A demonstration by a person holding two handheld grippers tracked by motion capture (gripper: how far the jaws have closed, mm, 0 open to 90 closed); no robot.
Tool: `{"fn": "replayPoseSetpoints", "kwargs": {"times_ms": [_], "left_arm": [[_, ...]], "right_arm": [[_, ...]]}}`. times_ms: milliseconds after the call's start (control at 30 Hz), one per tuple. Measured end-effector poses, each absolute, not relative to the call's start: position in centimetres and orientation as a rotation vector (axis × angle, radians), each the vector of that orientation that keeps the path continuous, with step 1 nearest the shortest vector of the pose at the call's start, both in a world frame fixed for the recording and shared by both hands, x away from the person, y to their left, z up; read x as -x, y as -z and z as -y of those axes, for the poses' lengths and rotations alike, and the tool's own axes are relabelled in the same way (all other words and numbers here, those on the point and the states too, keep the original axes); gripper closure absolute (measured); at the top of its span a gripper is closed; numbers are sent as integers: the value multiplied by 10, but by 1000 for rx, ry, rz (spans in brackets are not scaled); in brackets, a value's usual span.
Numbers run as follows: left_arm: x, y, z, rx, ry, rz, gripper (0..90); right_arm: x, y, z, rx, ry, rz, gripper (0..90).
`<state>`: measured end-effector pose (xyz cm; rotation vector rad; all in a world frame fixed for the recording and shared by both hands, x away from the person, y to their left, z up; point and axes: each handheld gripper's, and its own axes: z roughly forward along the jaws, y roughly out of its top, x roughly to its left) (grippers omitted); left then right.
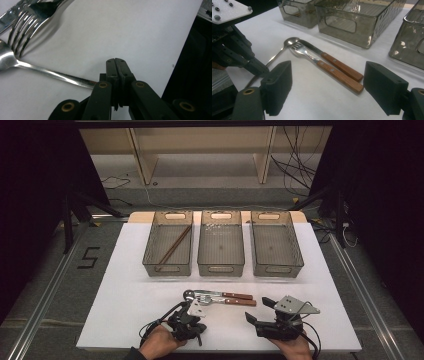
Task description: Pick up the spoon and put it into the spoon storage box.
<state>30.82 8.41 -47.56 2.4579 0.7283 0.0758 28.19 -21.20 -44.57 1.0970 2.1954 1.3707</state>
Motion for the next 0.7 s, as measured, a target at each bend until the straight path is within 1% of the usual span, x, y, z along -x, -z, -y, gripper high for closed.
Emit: {"fn": "replayPoseSetpoints", "kwargs": {"times_ms": [267, 500, 700], "left_arm": [[-318, 472, -111, -2498, -26, -815, 889], [-325, 471, -138, -2517, -12, -898, 888], [-331, 469, -152, -2538, -58, -960, 888]], "right_arm": [[-282, 445, 214, -1099, -1376, -2187, 240], [-282, 445, 213, -1101, -1373, -2190, 241], [-282, 446, 212, -1098, -1370, -2194, 241]]}}
